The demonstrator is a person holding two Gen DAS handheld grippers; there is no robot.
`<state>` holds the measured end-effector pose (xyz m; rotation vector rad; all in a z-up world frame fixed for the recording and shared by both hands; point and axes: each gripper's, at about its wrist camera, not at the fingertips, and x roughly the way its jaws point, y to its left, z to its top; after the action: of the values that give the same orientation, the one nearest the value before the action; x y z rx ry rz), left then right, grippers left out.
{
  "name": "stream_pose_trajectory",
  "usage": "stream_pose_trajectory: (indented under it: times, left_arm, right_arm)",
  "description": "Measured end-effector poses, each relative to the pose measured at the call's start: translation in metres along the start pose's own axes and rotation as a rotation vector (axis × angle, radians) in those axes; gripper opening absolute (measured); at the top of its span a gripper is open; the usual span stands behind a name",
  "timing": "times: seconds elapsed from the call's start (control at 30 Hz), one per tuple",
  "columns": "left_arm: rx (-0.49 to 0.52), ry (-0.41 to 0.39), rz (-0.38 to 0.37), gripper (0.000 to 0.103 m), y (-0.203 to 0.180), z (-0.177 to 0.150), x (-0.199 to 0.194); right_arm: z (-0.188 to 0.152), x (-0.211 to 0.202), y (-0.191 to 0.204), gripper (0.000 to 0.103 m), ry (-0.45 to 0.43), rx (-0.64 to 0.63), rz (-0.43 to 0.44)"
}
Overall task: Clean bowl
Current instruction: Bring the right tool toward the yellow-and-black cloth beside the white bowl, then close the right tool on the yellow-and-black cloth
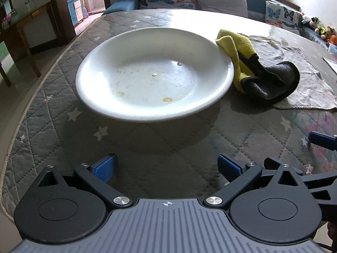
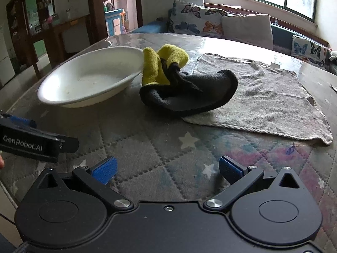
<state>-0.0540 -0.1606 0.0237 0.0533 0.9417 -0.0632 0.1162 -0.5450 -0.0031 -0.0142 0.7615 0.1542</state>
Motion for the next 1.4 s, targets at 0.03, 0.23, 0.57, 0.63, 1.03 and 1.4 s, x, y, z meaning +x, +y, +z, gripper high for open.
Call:
stream_pose_trajectory:
  times: [0.03, 0.23, 0.57, 0.63, 1.03, 1.4]
  left_arm:
    - [-0.001, 0.0, 0.001, 0.102, 0.0, 0.0, 0.0]
    - [0.0, 0.0, -0.001, 0.102, -0.001, 0.003, 0.001]
    - [-0.003, 0.001, 0.003, 0.102, 0.0, 0.006, 0.001]
    - [-0.006, 0.002, 0.004, 0.102, 0.001, 0.007, 0.002]
    - [-0.008, 0.009, 0.009, 0.102, 0.001, 0.011, 0.007]
    - [-0.01, 0.008, 0.011, 0.102, 0.004, 0.014, 0.008]
  right_arm:
    - [0.001, 0.0, 0.0, 0.103, 0.001, 0.0, 0.004]
    - [0.006, -0.001, 0.0, 0.103, -0.004, -0.011, 0.014]
    - [0.014, 0.0, -0.001, 0.103, -0.014, -0.024, 0.034]
    - [0.016, 0.001, -0.002, 0.103, -0.012, -0.026, 0.039]
    - [0.032, 0.007, -0.003, 0.103, -0.034, -0.07, 0.041]
    - [0.058, 0.015, -0.002, 0.103, -0.065, -0.129, 0.072]
